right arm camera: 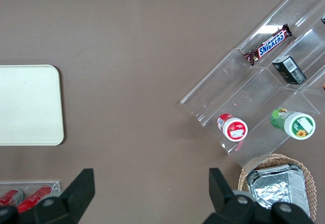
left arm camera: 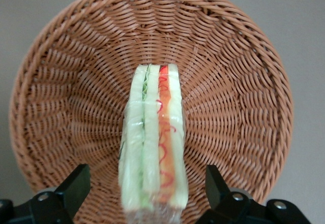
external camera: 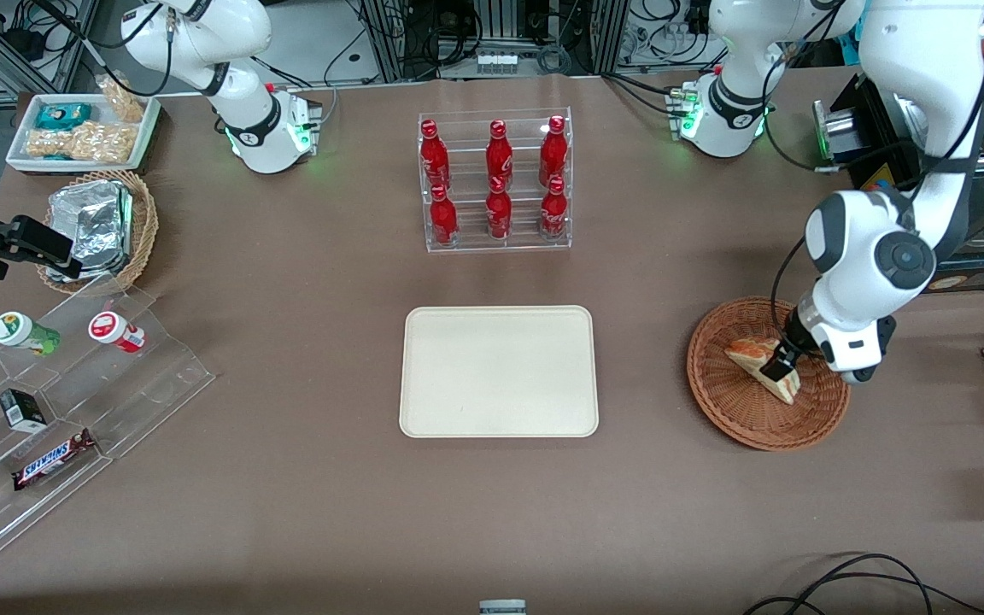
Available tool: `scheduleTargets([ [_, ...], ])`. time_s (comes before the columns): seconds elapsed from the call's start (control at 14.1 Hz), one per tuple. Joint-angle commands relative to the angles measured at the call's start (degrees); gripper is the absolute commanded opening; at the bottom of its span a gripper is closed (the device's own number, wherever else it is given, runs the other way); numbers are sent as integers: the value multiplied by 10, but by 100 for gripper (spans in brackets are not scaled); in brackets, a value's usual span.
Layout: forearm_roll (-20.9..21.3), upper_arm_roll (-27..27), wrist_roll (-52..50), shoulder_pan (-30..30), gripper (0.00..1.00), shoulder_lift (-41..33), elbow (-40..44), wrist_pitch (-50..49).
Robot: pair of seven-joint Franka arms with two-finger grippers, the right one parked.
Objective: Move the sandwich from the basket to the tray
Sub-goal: 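Lower the open left gripper over the wrapped sandwich and close it, then lift the sandwich out of the basket with the left gripper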
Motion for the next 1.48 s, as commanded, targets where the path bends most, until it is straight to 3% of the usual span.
scheduleTargets([
  [0.0,-1,0,-34,-1,86,31,30,-1],
  [0.07,-1,0,-37,1,46,31,28,-4],
  [0.14,-1,0,-38,3,17,27,24,-6],
  [0.21,0,0,-36,3,11,26,27,-17],
  [0.42,3,-1,-32,-2,11,14,62,-107],
  [0.71,3,-4,-32,-26,11,22,204,-327],
  [1.13,7,-16,6,-170,15,82,239,-290],
  [1.27,7,-17,22,-216,16,123,294,-284],
  [1.41,6,-17,44,-257,24,169,360,-284],
])
